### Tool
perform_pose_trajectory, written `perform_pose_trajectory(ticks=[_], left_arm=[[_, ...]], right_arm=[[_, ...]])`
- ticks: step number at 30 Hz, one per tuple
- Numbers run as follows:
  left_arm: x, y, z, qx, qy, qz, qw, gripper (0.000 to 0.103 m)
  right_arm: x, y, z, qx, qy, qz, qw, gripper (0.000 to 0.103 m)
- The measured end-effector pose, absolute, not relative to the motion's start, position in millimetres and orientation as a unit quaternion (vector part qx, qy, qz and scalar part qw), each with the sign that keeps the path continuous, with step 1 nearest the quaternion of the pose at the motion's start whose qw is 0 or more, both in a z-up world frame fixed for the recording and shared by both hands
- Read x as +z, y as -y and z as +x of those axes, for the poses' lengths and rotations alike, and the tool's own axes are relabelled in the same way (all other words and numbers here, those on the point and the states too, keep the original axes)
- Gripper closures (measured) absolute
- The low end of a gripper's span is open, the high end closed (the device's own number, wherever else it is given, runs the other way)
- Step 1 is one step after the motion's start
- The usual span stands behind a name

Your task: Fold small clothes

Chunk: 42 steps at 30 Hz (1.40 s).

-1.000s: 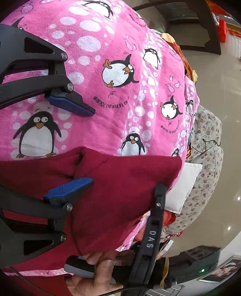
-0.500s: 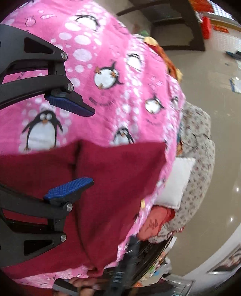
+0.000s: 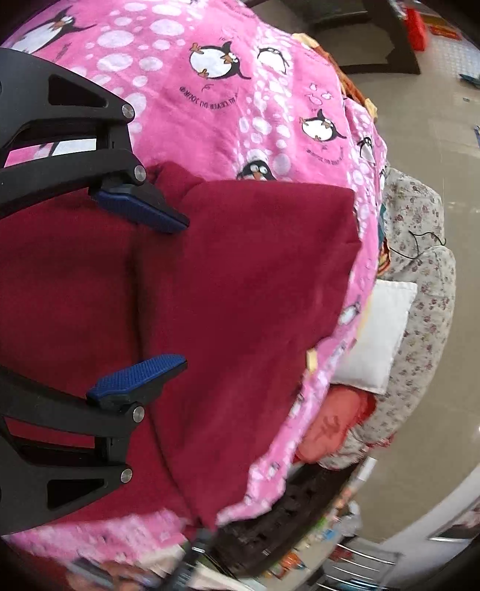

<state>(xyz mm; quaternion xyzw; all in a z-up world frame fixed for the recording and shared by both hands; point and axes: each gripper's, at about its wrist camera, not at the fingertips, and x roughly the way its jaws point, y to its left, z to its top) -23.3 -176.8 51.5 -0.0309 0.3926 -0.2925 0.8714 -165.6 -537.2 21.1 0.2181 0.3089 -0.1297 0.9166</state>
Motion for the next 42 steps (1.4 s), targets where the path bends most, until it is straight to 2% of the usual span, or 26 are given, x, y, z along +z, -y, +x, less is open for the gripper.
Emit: perform_pose_trajectory(ticks=[4,8,11,15,19,24,29,32,34,36,37,38,42], left_arm=[[66.6,187.7,-32.8,-0.302,-0.374,-0.024,0.876,0.034],[72.2,207.2,-40.2,-0.319,-0.373,-0.021,0.871,0.034],[69.9,219.6,-45.0,-0.326,-0.379,-0.009,0.866,0.034],[69.6,225.0,-49.2,-0.322,-0.380,0.011,0.867,0.034],[69.2,215.3,-45.3,-0.318,-0.378,0.001,0.870,0.034],[61.0,214.5,-36.6,-0.316,-0.394,-0.016,0.863,0.034],[58.7,218.4,-45.5,-0.322,-0.395,-0.009,0.860,0.034],[60.4,217.7,-51.5,-0.318,-0.389,0.010,0.864,0.034],[62.2,214.4,-51.6,-0.313,-0.385,0.014,0.868,0.034],[63.3,208.7,-49.1,-0.308,-0.386,0.004,0.869,0.034],[63.2,207.4,-47.9,-0.307,-0.387,0.001,0.869,0.034],[63.4,205.2,-46.4,-0.306,-0.390,-0.005,0.869,0.034],[65.8,197.5,-45.7,-0.306,-0.384,-0.016,0.871,0.034]], right_arm=[[-8.3,599.1,-216.0,-0.200,-0.316,0.297,0.878,0.067],[-19.5,618.1,-203.1,-0.195,-0.352,0.285,0.870,0.067],[-2.0,625.9,-176.2,-0.191,-0.338,0.268,0.882,0.067],[19.1,653.2,-150.8,-0.282,-0.324,0.245,0.869,0.067],[12.1,675.8,-191.5,-0.284,-0.277,0.318,0.861,0.066],[-12.4,693.8,-229.8,-0.258,-0.268,0.378,0.848,0.065],[-35.0,717.8,-214.2,-0.181,-0.204,0.482,0.833,0.065],[-55.5,724.4,-188.4,-0.166,-0.227,0.521,0.806,0.065],[-66.4,727.5,-183.8,-0.162,-0.210,0.550,0.792,0.065],[-65.5,731.5,-184.9,-0.157,-0.189,0.555,0.795,0.071],[-63.6,732.6,-188.4,-0.156,-0.179,0.554,0.798,0.087],[-60.1,733.0,-193.9,-0.162,-0.170,0.549,0.802,0.095],[-17.0,721.4,-227.1,-0.173,-0.123,0.492,0.844,0.096]])
